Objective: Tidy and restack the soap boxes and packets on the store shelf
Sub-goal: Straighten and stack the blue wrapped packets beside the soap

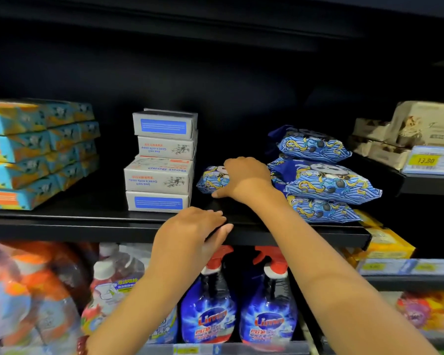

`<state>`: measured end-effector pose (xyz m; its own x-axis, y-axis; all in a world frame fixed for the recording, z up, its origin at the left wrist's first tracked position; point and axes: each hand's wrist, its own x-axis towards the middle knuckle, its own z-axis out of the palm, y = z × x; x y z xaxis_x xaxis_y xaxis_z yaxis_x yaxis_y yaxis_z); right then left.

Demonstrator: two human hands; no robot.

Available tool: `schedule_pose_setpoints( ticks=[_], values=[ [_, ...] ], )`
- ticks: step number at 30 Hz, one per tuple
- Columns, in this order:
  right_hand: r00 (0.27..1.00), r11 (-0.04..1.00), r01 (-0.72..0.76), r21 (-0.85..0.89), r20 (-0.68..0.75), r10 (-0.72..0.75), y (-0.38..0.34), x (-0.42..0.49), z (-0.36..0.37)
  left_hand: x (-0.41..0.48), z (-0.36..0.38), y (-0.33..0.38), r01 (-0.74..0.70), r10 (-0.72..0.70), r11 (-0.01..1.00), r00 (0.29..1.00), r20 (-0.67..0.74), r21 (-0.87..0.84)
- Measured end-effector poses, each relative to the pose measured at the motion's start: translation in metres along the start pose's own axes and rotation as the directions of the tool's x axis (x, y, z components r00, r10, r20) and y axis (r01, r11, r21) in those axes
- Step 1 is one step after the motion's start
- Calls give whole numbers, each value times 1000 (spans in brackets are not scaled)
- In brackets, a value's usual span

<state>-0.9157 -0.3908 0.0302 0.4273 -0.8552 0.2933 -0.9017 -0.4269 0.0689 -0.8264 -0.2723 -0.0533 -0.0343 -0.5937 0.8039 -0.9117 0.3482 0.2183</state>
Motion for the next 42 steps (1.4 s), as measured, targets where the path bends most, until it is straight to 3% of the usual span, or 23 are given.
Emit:
schedule_pose_setpoints(
  ticks=[6,10,19,27,31,34,42],
  values=[
    [989,994,-9,110,146,-7,2,1,-1,0,3,-3,-30,31,999,999,-27,27],
    [992,983,-17,185,129,-8,0,2,4,-1,4,-3,-43,45,998,998,-41,42],
    [988,982,-38,185,-142,65,-5,0,-3,-1,7,-4,-58,60,998,996,-64,37],
    [892,989,105,101,-449,-49,4,-18,-44,-1,6,0,-10,11,998,1000,-9,59],
    [856,963,210,169,-508,-97,35,-45,-70,7,6,7,-15,7,993,998,68,117],
    [880,946,213,244,-468,-77,76,-65,-83,14,12,13,-41,30,995,993,113,94],
    [955,964,166,210,-278,-104,151,-85,-87,23,34,28,-62,53,994,994,92,90]
  ],
)
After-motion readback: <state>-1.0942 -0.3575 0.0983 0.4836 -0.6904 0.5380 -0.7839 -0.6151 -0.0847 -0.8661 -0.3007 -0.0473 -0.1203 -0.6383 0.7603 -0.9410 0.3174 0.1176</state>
